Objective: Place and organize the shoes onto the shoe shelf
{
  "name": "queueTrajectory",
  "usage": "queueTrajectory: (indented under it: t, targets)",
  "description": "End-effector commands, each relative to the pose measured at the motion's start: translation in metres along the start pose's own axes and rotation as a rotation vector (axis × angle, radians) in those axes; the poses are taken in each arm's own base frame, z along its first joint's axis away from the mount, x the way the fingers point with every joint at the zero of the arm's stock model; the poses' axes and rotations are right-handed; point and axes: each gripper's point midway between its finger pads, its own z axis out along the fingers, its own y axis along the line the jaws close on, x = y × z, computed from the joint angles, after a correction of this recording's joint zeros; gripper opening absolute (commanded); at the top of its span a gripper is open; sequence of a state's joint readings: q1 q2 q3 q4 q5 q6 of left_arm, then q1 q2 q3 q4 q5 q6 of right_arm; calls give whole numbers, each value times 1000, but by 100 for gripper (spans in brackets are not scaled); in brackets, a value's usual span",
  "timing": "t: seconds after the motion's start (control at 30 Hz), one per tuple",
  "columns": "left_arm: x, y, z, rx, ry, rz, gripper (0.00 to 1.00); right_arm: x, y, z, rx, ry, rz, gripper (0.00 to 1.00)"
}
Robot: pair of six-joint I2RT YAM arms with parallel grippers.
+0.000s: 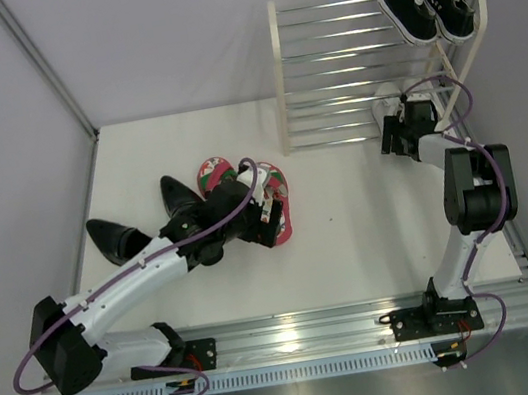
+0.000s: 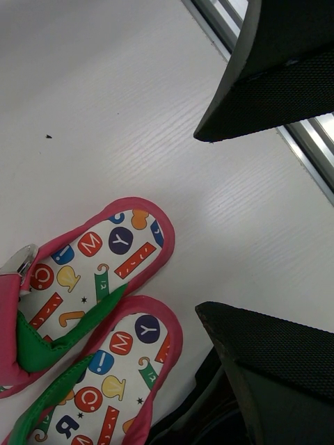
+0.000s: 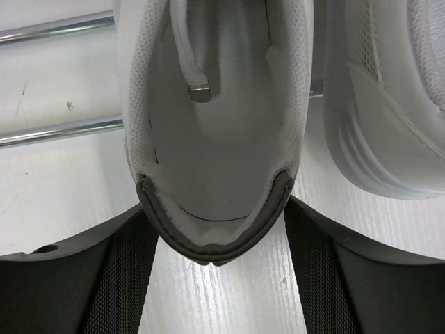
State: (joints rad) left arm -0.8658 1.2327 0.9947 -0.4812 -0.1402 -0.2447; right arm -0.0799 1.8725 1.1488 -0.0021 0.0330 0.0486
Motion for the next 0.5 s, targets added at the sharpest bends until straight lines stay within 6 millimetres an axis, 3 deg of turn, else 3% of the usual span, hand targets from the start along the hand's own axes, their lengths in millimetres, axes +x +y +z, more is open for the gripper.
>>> queueTrajectory:
  t: [0.0,0.27,0.47]
  targets:
    - [-16,-4,-3,-3,-34,-10,99,-39,2,2,8,-110,-26,73]
    - [-14,-3,-2,-5,-31,-11,99,-48,4,1,5,-138,-41,77]
    - [-14,-3,-1,-4,-28,-11,99,-49,10,7,-19,-151,-74,75]
